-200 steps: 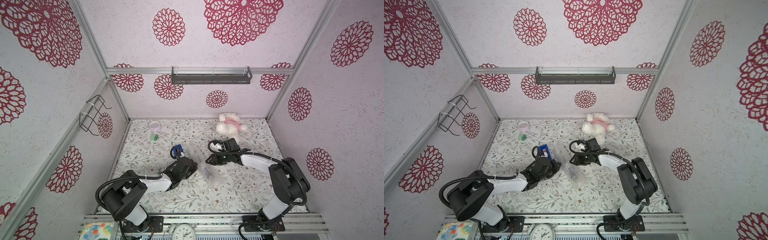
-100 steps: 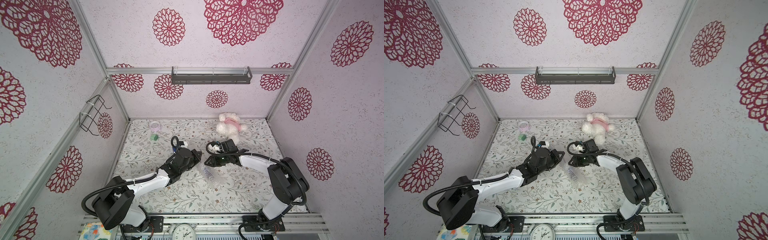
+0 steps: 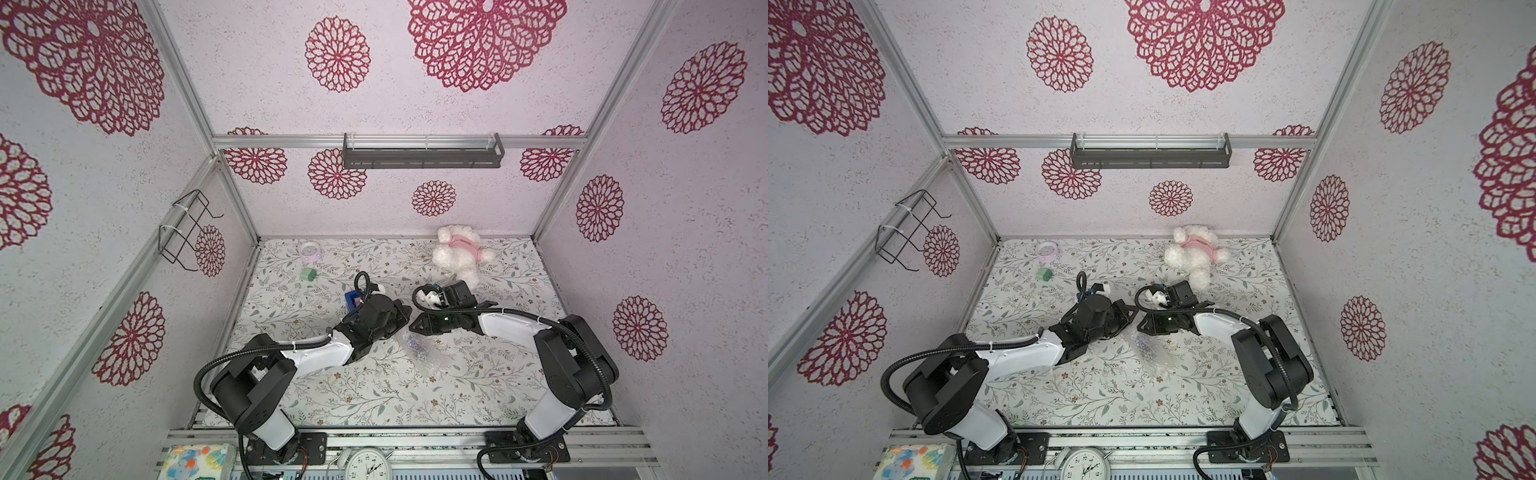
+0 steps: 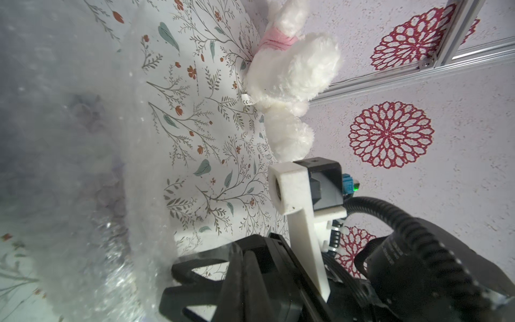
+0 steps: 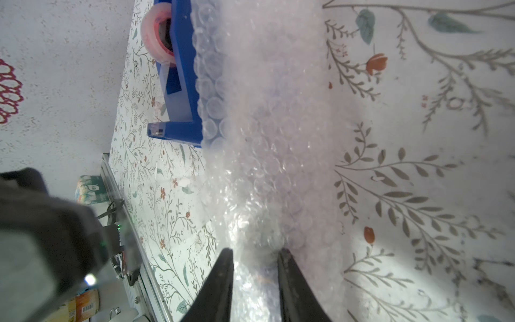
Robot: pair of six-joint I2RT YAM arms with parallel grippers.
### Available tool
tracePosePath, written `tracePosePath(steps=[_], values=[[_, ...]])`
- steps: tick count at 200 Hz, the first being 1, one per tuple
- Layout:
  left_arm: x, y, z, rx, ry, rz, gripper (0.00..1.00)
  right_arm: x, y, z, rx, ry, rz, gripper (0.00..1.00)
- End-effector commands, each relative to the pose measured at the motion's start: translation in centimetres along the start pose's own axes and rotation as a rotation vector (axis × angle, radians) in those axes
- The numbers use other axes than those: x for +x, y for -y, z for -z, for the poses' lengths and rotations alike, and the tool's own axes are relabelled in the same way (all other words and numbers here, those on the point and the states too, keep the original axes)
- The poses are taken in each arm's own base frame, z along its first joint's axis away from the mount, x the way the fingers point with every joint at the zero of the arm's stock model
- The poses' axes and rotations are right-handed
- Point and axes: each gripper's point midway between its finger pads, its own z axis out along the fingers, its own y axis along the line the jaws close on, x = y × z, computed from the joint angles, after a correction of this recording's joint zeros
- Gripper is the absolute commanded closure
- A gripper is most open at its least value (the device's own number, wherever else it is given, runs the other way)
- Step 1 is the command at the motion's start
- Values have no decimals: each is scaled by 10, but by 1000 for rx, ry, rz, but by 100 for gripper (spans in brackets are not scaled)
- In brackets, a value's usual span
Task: Wrap wine bottles in bubble wrap
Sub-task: Place the wine bottle on the bubble wrap.
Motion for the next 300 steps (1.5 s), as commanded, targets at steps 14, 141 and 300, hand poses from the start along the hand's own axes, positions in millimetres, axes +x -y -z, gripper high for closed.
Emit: tracePosePath(steps=[14,141,300], values=[[-5,24,-12,83,4,17,100,-4,-10,4,-33,30,9,70],[1,-39,18,-72,25,31,100,-3,-7,2,-24,27,2,70],[6,-77,23,-156,13,47,100,-7,-12,6,-23,31,7,68]])
